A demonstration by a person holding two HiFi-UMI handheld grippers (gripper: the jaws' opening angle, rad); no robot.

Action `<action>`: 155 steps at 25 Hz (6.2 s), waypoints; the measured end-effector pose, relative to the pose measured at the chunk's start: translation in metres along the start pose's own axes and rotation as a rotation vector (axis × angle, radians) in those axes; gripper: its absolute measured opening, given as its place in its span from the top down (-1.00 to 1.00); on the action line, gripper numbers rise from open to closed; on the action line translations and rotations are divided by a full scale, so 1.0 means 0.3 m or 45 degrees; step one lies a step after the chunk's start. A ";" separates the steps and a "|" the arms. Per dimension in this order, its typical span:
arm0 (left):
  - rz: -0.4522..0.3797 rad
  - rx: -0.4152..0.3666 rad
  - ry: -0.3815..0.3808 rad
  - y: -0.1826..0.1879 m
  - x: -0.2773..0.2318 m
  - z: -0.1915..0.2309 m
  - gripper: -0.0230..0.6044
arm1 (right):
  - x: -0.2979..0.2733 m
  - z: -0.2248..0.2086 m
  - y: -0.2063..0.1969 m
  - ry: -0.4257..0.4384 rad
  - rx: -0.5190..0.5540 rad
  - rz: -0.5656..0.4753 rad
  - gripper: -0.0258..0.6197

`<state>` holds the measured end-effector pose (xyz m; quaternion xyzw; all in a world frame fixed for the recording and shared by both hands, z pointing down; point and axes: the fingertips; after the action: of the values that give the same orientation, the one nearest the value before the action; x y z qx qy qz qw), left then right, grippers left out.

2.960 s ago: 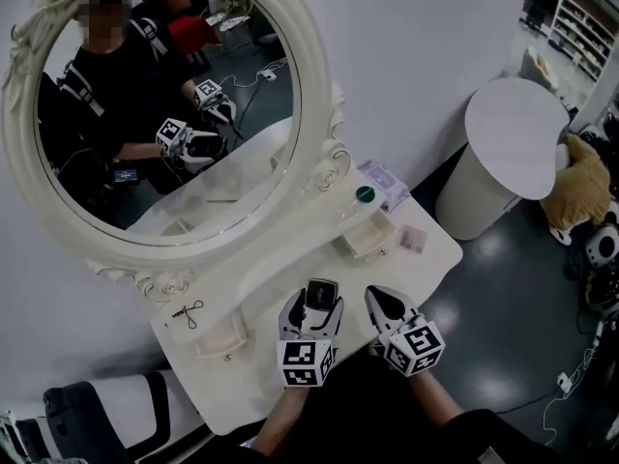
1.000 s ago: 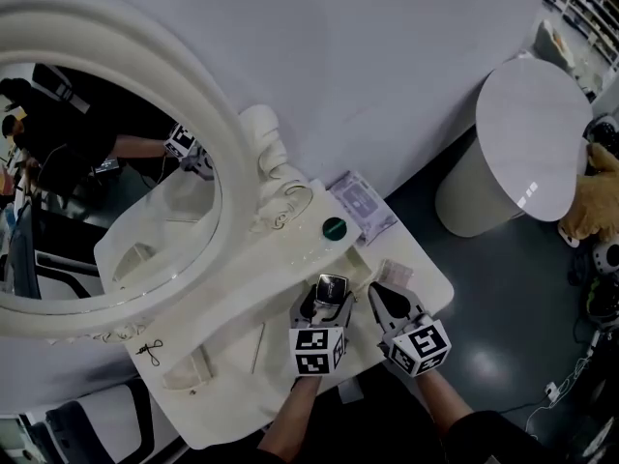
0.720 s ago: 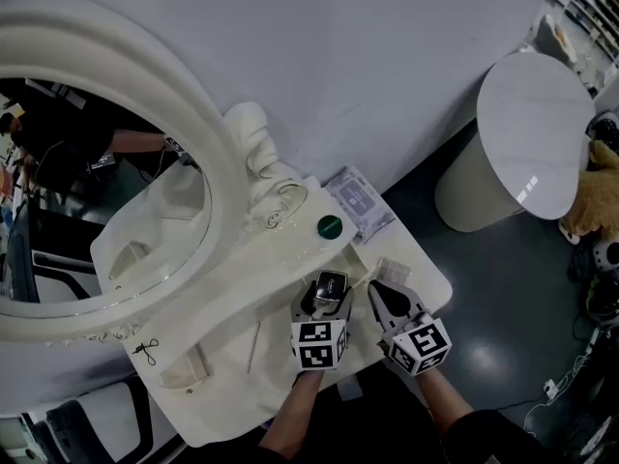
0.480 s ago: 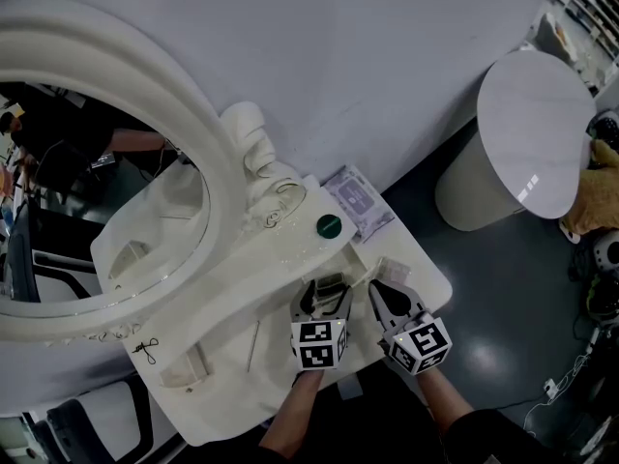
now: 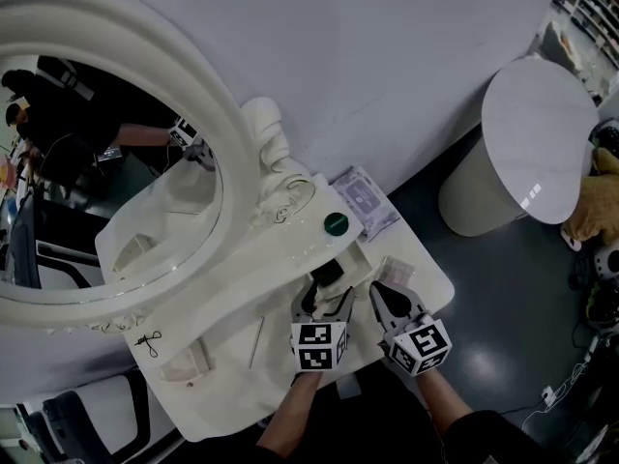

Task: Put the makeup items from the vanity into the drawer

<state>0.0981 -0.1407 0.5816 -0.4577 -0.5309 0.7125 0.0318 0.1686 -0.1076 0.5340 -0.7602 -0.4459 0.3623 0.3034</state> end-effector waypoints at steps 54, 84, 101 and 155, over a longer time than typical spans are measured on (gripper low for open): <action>0.165 -0.013 0.361 -0.585 0.570 0.388 0.87 | -0.171 0.542 -0.394 0.375 0.074 0.323 0.85; 0.431 0.000 0.112 -0.806 0.465 0.407 0.69 | -0.220 0.457 -0.505 0.278 0.016 0.352 0.85; 0.428 -0.020 0.127 -0.808 0.471 0.388 0.81 | -0.186 0.458 -0.472 0.271 0.022 0.327 0.85; 0.132 -0.470 -0.168 -0.089 0.229 0.065 0.81 | 0.049 0.184 -0.070 0.033 -0.007 -0.032 0.85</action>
<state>0.0333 -0.1067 0.5604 -0.4347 -0.6291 0.6323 -0.1242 0.1186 -0.0780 0.5160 -0.7599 -0.4524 0.3476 0.3115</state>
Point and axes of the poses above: the fingertips, and each gripper's own axes: x backward along the fingers, z to its left, y out of its top, and after that the axes turned 14 degrees about -x, right-handed
